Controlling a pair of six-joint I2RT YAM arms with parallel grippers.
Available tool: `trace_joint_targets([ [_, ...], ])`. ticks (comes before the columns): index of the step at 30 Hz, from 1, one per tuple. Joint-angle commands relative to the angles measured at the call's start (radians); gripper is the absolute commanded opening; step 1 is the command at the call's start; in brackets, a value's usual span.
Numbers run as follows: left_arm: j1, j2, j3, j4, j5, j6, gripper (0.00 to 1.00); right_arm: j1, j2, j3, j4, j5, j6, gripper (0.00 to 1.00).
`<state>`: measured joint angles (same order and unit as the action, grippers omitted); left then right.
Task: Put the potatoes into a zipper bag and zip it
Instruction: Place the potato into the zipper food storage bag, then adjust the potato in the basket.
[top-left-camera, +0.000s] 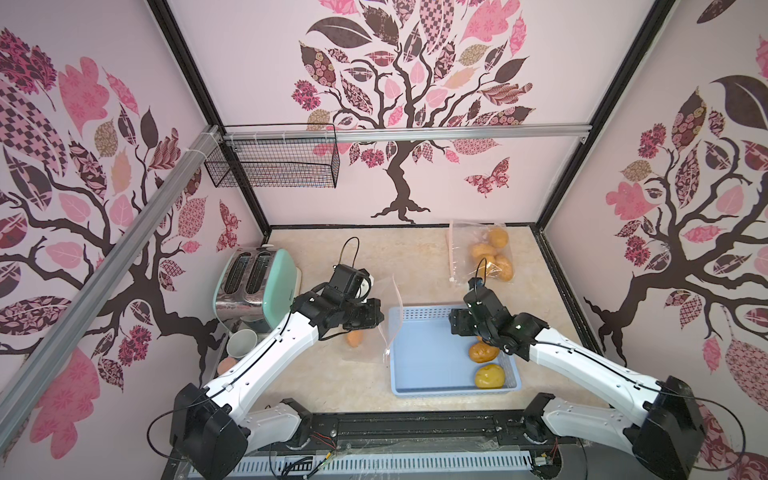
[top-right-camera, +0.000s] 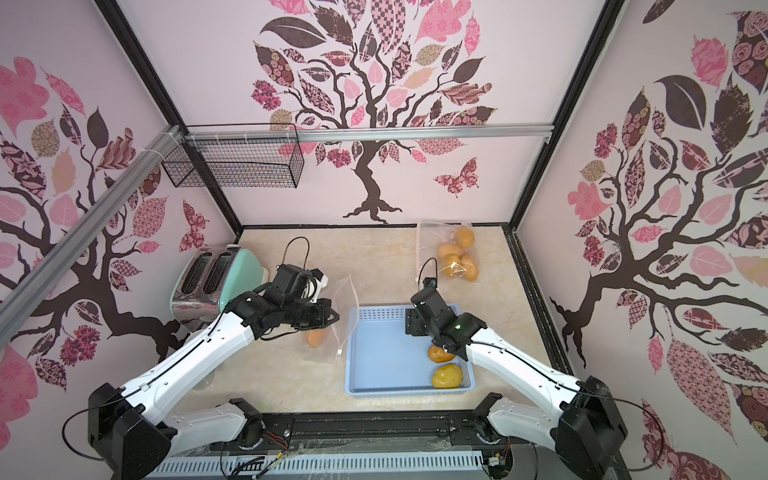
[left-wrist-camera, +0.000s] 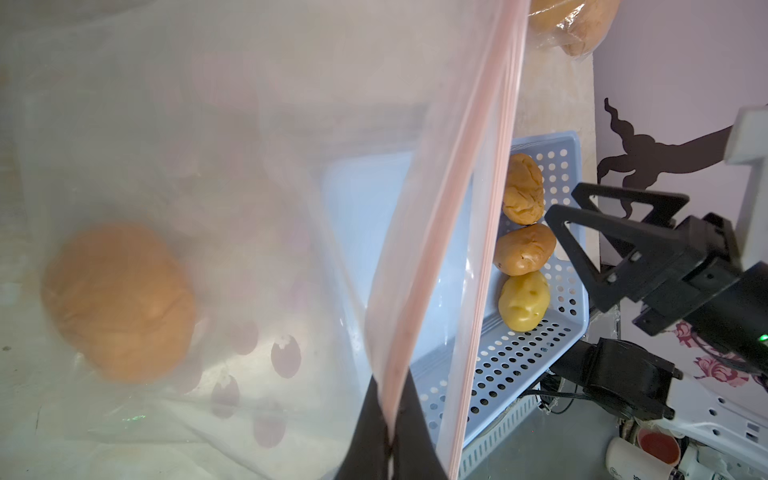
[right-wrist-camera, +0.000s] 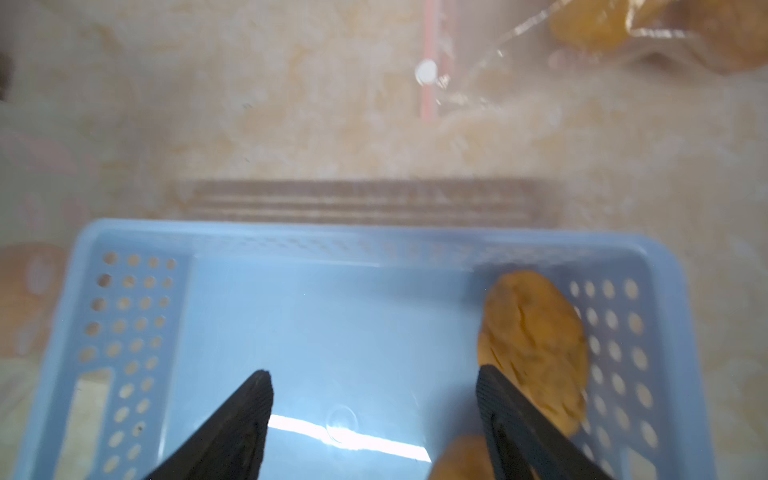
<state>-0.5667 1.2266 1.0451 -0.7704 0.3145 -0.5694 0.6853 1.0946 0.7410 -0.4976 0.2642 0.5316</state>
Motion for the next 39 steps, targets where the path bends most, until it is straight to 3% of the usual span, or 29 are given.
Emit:
trace_joint_targets([
  [1, -0.002, 0.015, -0.023, 0.005, -0.021, 0.034, 0.0, 0.004, -0.066, -0.039, -0.156, 0.072, 0.078, 0.81],
  [9, -0.002, 0.026, -0.023, -0.001, -0.034, 0.053, 0.0, -0.007, -0.087, -0.062, -0.233, 0.112, 0.306, 0.88],
  [18, -0.003, 0.035, -0.032, 0.002, -0.037, 0.052, 0.0, -0.009, -0.058, -0.105, -0.206, -0.081, 0.366, 0.89],
  [30, -0.004, 0.038, -0.046, -0.003, -0.046, 0.053, 0.0, -0.01, 0.182, -0.058, 0.03, -0.092, 0.236, 0.89],
  [35, -0.005, 0.049, -0.05, 0.002, -0.044, 0.048, 0.0, -0.01, 0.246, -0.061, 0.079, -0.191, 0.189, 0.86],
  [39, -0.005, 0.053, -0.047, 0.004, -0.044, 0.048, 0.0, -0.01, 0.272, -0.049, 0.073, -0.198, 0.145, 0.85],
])
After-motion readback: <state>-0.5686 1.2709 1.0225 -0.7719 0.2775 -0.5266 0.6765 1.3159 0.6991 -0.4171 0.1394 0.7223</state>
